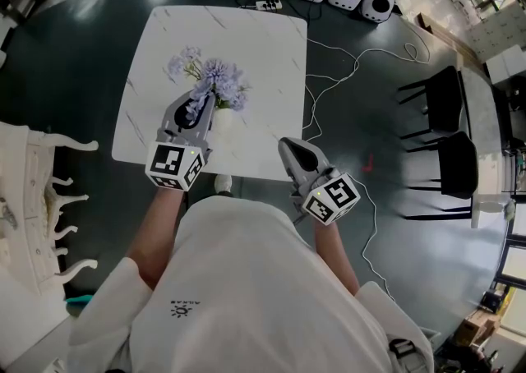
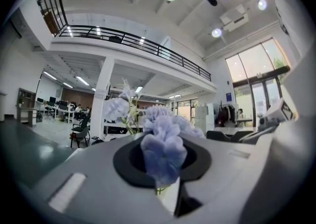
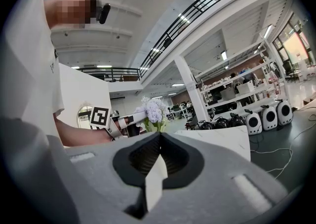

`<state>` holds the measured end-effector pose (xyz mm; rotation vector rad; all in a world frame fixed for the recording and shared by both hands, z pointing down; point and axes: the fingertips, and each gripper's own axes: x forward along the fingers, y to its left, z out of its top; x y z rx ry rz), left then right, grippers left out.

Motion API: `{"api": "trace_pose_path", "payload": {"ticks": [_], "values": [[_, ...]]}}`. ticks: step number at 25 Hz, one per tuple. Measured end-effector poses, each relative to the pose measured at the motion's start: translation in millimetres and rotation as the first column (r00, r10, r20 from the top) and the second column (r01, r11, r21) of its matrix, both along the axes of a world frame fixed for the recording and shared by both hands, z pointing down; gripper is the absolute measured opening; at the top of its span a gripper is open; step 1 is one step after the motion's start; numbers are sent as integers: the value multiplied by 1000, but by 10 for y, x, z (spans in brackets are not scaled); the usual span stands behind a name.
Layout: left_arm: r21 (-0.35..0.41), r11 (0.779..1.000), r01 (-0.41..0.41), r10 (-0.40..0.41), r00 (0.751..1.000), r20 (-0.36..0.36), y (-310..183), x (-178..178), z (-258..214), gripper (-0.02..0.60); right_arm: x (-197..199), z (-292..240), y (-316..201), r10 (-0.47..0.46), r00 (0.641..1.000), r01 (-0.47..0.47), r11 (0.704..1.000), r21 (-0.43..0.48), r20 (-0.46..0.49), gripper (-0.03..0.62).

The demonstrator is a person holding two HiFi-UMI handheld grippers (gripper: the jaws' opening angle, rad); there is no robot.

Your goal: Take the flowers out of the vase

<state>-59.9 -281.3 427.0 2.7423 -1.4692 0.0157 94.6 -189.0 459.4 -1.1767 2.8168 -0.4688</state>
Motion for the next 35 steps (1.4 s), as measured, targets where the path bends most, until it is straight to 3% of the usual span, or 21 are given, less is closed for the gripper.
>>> {"api": "trace_pose_path", "payload": {"ticks": [35], "values": [[104, 994, 25, -21, 999, -45, 47, -108, -596, 46, -5, -73, 143, -11, 1000, 11, 1000, 20, 9, 0]]}}
